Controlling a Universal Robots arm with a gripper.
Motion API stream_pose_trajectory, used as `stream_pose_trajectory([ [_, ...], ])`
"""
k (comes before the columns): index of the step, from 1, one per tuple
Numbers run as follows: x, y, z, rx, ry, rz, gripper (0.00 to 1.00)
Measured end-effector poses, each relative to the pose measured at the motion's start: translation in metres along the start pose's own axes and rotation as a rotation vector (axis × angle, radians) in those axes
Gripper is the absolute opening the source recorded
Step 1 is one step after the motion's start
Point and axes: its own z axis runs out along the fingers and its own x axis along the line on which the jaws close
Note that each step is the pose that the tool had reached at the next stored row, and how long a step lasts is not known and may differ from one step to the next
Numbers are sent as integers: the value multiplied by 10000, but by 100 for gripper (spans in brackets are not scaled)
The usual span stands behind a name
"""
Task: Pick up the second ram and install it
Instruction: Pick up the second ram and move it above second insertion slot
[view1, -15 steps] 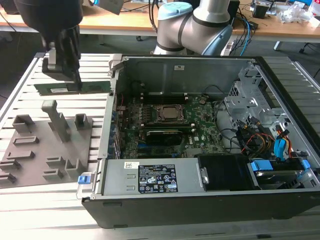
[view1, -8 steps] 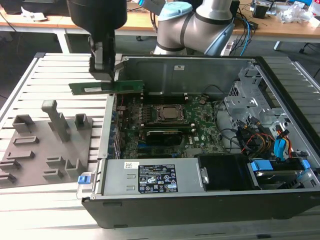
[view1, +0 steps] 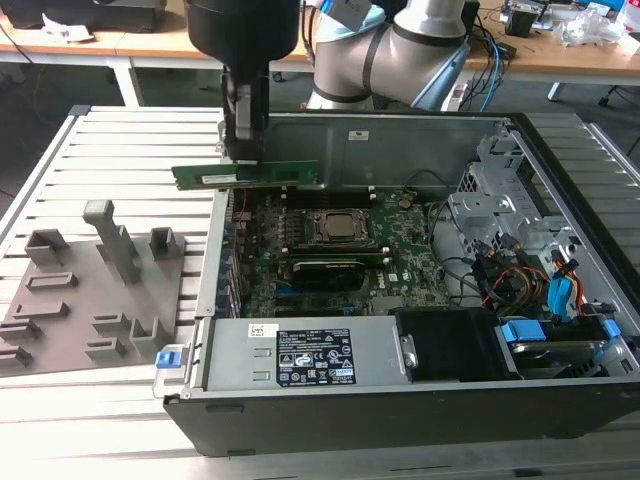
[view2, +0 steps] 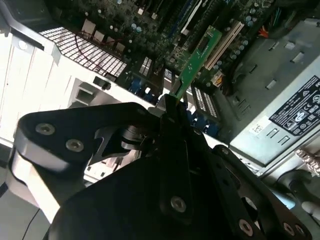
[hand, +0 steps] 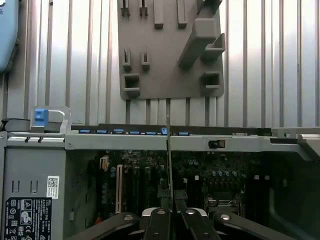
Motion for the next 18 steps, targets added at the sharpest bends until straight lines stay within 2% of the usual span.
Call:
stream_pose_trajectory([
  [3, 2, -71, -3, -6, 0, 0, 14],
  [4, 3, -119, -6, -11, 0, 1, 14],
  [9, 9, -413, -21, -47, 0, 0, 14],
  [11, 10, -471, -23, -54, -2, 2, 14],
  [14, 13, -619, -30, -70, -2, 3, 14],
  [16, 17, -774, -38, -90, -3, 3, 14],
  [18, 19, -888, -43, -105, -3, 4, 14],
])
